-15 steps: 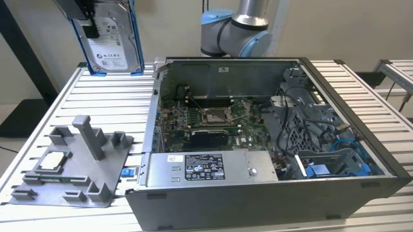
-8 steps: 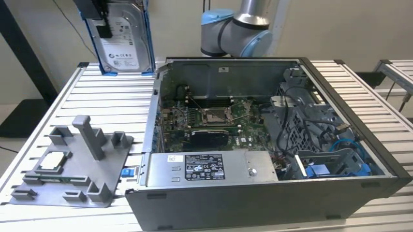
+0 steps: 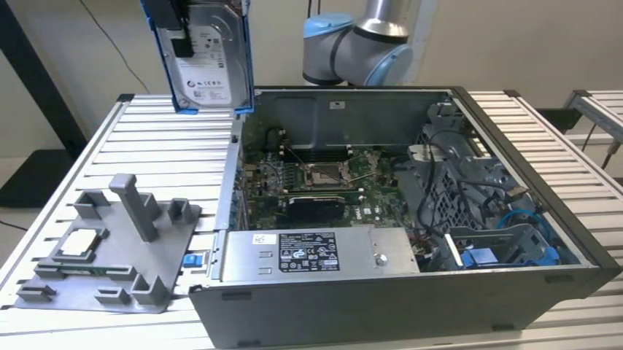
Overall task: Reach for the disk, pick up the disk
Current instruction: 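Pick up the disk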
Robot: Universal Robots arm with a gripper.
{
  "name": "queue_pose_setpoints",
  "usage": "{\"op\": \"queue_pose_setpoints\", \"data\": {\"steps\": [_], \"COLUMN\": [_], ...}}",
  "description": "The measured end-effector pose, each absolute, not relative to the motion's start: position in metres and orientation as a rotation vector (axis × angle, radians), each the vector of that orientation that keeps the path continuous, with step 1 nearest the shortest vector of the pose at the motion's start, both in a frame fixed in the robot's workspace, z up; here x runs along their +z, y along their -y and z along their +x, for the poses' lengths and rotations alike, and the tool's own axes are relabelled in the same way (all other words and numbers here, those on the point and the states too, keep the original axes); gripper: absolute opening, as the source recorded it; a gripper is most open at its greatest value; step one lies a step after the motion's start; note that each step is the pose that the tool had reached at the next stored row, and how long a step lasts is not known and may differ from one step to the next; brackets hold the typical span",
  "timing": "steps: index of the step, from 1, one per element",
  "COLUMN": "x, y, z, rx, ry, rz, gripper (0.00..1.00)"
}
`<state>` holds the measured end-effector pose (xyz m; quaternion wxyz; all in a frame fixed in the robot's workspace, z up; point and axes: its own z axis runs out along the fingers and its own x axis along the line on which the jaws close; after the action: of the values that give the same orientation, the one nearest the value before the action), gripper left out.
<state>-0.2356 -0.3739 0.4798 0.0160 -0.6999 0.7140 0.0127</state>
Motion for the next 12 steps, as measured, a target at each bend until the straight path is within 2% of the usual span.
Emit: {"op": "queue_pose_setpoints", "data": {"steps": [12], "x": [0.480], "y": [0.374], "z": [-0.187], "rx": [0.039], "ry": [-2.220], "rz": [-2.177], "gripper": [0.00]}}
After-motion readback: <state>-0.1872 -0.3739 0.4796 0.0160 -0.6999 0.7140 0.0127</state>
